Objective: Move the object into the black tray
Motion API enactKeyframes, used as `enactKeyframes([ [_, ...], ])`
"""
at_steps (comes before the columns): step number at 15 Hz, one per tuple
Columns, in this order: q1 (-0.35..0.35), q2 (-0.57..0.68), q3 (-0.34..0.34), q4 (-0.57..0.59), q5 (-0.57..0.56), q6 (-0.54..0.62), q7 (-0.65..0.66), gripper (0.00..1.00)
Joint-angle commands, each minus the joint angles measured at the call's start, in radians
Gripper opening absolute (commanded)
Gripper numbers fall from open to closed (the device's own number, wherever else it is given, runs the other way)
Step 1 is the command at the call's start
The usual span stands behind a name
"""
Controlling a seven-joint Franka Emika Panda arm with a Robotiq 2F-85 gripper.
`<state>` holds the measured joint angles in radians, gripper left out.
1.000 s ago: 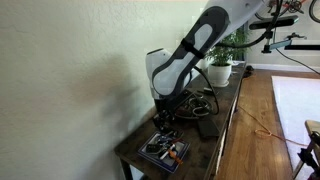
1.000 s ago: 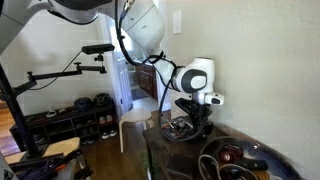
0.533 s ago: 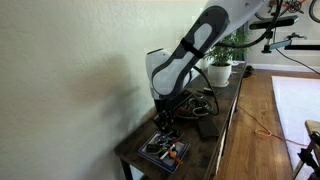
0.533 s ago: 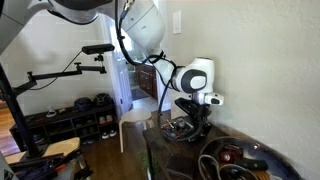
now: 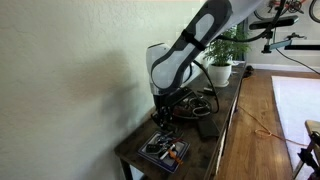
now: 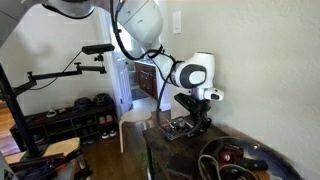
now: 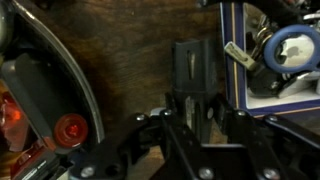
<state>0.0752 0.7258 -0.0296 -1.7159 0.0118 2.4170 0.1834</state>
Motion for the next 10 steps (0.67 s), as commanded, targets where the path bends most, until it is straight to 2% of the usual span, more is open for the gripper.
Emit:
enactKeyframes([
  [1,-0.01,-0.13,0.008,-0.116,0.011,-0.007,-0.012,0.16],
  [10,-0.013,-0.248,-0.042,-0.176,-0.018,-0.012,0.02,0.16],
])
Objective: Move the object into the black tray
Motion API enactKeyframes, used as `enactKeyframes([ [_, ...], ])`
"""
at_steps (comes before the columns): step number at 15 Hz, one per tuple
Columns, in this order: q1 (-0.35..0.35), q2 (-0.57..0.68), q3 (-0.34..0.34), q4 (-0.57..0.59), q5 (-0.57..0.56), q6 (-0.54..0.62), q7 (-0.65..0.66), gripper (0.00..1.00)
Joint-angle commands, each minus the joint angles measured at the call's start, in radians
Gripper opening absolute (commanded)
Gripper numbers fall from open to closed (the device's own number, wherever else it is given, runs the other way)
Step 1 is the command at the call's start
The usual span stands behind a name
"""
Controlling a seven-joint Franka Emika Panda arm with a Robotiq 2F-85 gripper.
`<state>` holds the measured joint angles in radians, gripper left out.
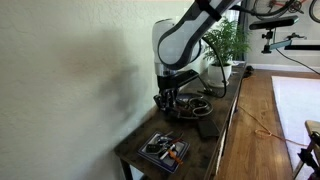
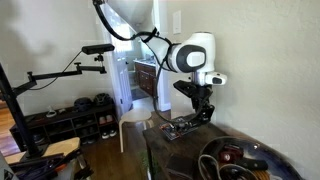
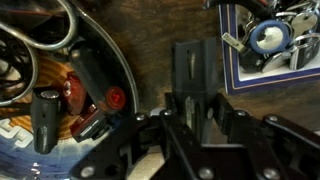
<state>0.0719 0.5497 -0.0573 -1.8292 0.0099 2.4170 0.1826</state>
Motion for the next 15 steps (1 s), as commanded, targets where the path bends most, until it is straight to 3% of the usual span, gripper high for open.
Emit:
enactKeyframes([
  [1,-0.016,-0.073,-0.02,-0.058,-0.016,-0.013,0.018,0.16],
  [15,-0.1,0.004,-0.073,0.017,-0.015,0.019,0.014,0.16],
])
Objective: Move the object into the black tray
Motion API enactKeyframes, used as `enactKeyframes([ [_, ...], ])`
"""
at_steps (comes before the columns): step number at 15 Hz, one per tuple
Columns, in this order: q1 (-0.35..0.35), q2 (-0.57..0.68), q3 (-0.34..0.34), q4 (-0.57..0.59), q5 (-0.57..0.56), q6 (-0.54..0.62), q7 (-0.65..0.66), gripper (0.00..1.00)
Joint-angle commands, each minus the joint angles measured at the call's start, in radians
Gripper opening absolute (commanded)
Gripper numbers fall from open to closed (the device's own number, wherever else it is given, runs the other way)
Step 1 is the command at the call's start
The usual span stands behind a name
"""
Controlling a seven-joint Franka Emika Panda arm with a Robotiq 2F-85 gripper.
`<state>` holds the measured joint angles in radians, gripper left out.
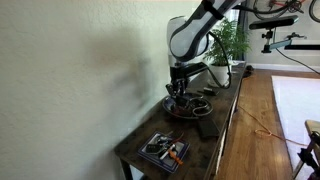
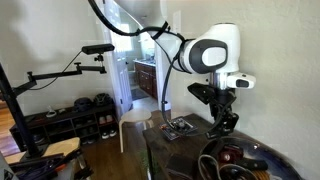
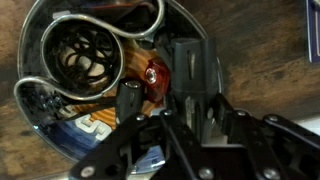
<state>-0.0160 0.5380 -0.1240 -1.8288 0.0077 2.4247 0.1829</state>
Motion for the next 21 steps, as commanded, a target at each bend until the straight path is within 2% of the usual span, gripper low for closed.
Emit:
enactKeyframes([
  [1,-0.016,0.024,-0.008,0.023,-0.013,0.013,0.012,0.16],
  [14,-0.046,0.186,-0.003,0.19,0.001,-0.01,-0.001,0.16],
  [15,-0.047,0.19,-0.003,0.196,0.002,-0.011,0.002,0.31],
  [16,-0.048,0.188,-0.001,0.196,0.003,-0.011,0.001,0.66],
  [18,-0.048,0.175,0.003,0.185,0.004,-0.017,-0.007,0.71],
  [21,-0.053,0.147,0.017,0.159,0.017,-0.029,-0.022,0.91],
])
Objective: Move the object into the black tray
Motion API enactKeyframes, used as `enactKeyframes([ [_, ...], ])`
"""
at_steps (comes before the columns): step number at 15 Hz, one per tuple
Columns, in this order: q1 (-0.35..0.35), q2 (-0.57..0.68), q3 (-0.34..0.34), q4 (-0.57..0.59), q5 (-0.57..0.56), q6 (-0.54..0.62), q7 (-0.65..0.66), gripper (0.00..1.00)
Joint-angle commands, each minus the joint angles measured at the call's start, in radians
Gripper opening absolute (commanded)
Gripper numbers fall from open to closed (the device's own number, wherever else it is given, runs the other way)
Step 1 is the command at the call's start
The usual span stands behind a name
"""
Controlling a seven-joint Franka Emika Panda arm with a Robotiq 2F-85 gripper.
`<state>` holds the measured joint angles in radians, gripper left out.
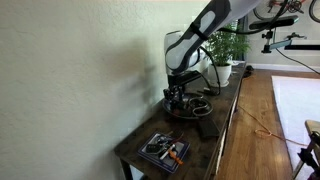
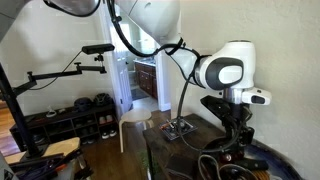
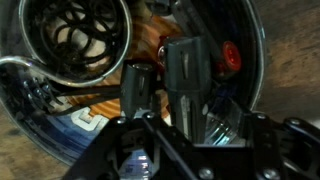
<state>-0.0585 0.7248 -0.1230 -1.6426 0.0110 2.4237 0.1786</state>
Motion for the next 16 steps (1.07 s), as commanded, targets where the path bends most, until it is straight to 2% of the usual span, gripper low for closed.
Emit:
enactKeyframes([
  [1,-0.01,-0.056,0.021,-0.04,0.017,-0.04,-0.02,0.97],
  [3,-0.003,-0.089,0.024,-0.067,0.014,-0.052,-0.016,1.0],
  [12,0.037,-0.247,0.036,-0.162,-0.012,-0.237,-0.009,1.0],
  [13,0.027,-0.171,0.036,-0.078,-0.006,-0.217,-0.012,1.0],
  [16,0.027,-0.17,0.038,-0.078,-0.006,-0.218,-0.012,1.0],
])
